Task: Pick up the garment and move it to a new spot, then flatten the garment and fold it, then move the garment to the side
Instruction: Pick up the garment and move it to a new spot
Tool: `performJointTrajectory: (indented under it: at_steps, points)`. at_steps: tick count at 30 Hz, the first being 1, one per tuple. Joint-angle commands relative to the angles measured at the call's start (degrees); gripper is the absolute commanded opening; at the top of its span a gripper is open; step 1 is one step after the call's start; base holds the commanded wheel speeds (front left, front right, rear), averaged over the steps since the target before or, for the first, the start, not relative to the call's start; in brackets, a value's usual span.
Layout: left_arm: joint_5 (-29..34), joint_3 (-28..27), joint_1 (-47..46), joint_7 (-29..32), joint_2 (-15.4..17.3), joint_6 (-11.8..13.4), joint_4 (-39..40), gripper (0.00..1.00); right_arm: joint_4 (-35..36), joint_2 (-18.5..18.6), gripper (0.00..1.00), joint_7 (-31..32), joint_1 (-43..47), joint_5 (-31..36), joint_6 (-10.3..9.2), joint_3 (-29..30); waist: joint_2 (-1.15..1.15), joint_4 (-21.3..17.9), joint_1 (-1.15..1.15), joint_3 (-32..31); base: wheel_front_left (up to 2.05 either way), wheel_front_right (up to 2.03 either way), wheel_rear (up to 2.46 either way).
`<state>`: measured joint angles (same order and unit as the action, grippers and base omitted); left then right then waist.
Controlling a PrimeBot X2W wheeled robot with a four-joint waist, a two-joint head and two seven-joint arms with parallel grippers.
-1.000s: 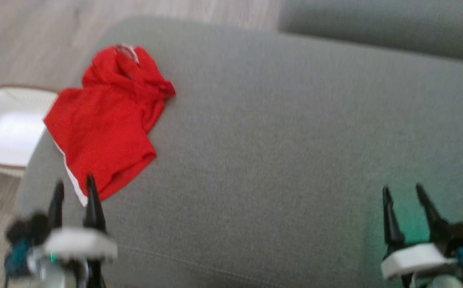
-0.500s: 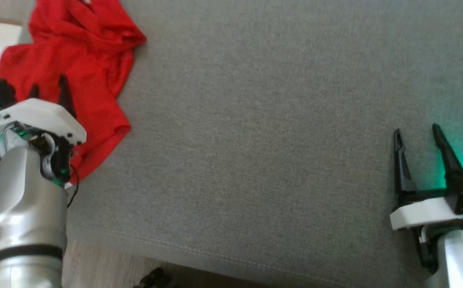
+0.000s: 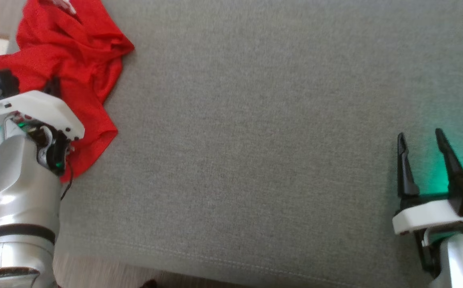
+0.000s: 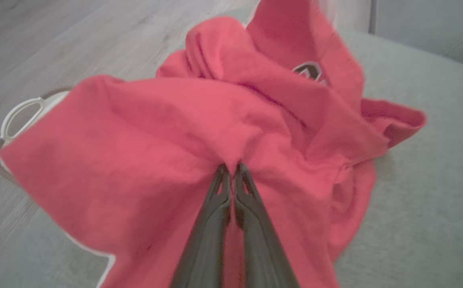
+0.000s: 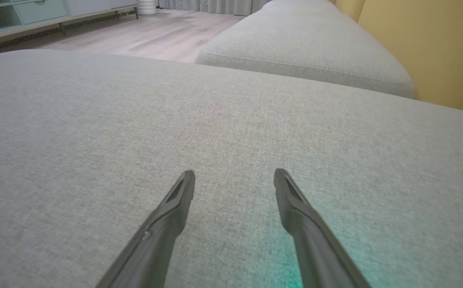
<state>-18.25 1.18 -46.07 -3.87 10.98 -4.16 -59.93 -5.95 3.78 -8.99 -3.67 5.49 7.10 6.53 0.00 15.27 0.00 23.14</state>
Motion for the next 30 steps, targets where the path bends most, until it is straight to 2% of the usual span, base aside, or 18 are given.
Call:
performJointTrajectory:
  at_steps: [1,5,8,12,16,20,23,30]
  points:
    - [-0.3,-1.0,-2.2,-0.9,3.5,-0.7,2.2,0.00,1.1,-0.4,1.00,-0.8,1.6,-0.4,0.39,-1.5,0.00,-0.4,0.00,-2.6,0.00,0.00,0.00]
    - [-0.3,1.5,-2.9,-0.8,3.0,-2.4,7.0,0.00,-1.3,-0.8,1.00,-2.1,2.6,-1.5,0.39,-2.0,0.00,-1.0,0.00,-7.2,0.00,0.00,0.00]
    - [-1.0,4.4,-1.8,2.1,2.1,-3.1,13.0,0.00,-3.5,-0.9,1.00,-3.0,3.6,-3.0,0.39,-2.6,0.00,-1.7,0.00,-11.2,0.00,0.00,0.00]
    - [-4.5,9.7,2.0,9.3,1.6,-3.3,25.5,0.00,-5.6,-0.9,1.00,-3.8,4.7,-5.7,0.39,-4.6,0.00,-3.6,0.00,-15.5,0.00,0.00,0.00]
    - [-9.7,15.6,7.8,18.7,3.9,-3.3,41.2,0.00,-7.0,-0.9,1.00,-4.5,5.0,-7.4,0.39,-5.7,0.00,-6.1,0.00,-18.2,0.00,0.00,0.00]
    - [-14.7,18.8,13.2,27.5,6.0,-3.3,55.5,0.00,-8.2,-0.9,1.00,-5.0,5.0,-8.7,0.39,-6.8,0.00,-9.4,0.00,-19.2,0.00,0.00,0.00]
    - [-17.8,20.0,15.5,32.0,6.1,-3.3,63.0,0.00,-9.0,-0.9,1.00,-5.3,4.6,-9.5,0.39,-7.4,0.00,-12.2,0.00,-19.4,0.00,0.00,0.00]
    - [-25.2,22.1,15.3,37.8,2.9,-3.1,70.7,0.00,-10.7,-0.9,1.00,-5.8,3.2,-11.1,0.39,-9.0,0.00,-19.2,0.00,-18.2,0.00,0.00,0.00]
